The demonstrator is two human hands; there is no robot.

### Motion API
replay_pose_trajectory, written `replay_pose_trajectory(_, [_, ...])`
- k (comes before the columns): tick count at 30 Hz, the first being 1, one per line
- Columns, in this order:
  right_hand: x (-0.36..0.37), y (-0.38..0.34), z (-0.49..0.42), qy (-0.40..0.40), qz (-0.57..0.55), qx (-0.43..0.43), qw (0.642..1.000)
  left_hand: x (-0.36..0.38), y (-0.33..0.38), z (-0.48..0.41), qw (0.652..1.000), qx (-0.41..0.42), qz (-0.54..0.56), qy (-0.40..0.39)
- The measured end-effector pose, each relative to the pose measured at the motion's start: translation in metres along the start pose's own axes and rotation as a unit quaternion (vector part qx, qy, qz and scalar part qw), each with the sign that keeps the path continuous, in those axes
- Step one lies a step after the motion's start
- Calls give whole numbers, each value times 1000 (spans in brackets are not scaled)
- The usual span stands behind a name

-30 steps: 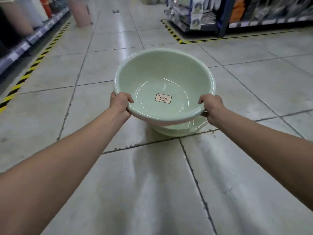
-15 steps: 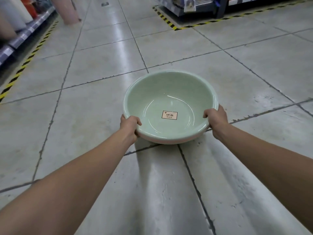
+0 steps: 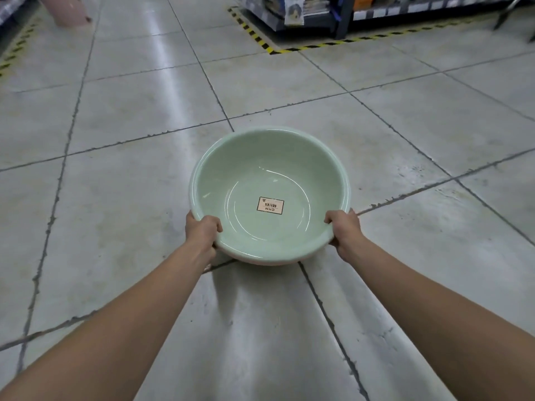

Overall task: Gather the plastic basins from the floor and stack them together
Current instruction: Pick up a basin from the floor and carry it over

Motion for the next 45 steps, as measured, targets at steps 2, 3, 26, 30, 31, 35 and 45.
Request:
replay_pose_trajectory(2, [-10,5,7,8,-23,-11,1000,4,8,-1,1000,18,-8,-7])
replay_pose_trajectory(3, [-19,4,11,13,-33,-19,999,9,11,2,999,27,-10,-15])
replay_pose_trajectory(26, [-489,71,400,449,-251,-103,851,265,-186,405,781,17,-310,-542])
replay_pose_trajectory(30, [-535,105,471,502,-277,-96,814,266,-238,473,737,4,-349,-579])
replay_pose_trajectory(31, [-545,117,483,510,-288,-94,805,266,-250,486,725,5,-360,-588])
replay_pose_trajectory(35, [-564,155,515,527,-329,-92,778,266,-294,515,692,6,-386,-610])
replay_pose_trajectory(45, [-558,191,518,549,-338,-104,758,260,-316,518,671,48,-431,-601])
Point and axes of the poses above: each hand's wrist, its own z-axis away from the middle knuckle, its own x-axis out of the palm, y = z × x, the point moved 9 cm from there along -z, towards the middle knuckle, and after that the axes turned 10 degrees about -z, right-handed, at the moved point
